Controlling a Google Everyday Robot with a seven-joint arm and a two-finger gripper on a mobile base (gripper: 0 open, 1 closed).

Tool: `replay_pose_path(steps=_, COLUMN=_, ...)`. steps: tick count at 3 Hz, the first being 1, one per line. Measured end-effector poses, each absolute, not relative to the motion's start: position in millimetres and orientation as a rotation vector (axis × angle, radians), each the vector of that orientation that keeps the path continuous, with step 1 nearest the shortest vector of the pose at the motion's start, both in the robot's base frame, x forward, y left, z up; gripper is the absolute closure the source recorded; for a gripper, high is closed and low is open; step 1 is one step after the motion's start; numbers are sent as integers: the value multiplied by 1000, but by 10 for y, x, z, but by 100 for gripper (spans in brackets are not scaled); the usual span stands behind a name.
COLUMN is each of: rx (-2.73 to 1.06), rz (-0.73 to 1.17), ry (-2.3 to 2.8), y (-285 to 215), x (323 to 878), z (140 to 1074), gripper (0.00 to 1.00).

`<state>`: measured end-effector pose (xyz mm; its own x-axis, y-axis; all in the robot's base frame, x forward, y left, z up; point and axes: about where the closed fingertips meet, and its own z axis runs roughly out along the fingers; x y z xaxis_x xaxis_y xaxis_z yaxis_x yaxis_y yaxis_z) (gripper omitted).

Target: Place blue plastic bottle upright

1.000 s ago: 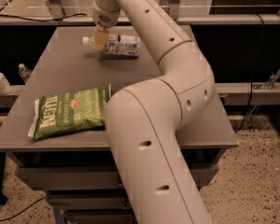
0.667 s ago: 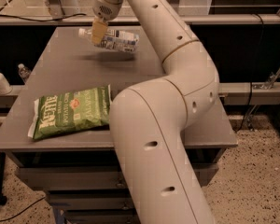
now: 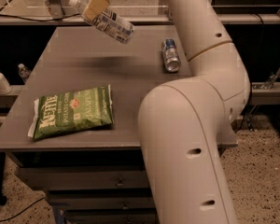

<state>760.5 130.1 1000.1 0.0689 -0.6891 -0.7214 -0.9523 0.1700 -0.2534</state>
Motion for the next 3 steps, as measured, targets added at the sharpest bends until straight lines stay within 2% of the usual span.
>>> replay_pose_path(steps=2, rx=-1289, rz=723, ry=1540, y=1193, x=7282, z=10541, gripper=100)
replay_pose_path(steps=3, rx=-1159, rz=786, ry=1468, y=1007, x=7038, z=10704, gripper=100)
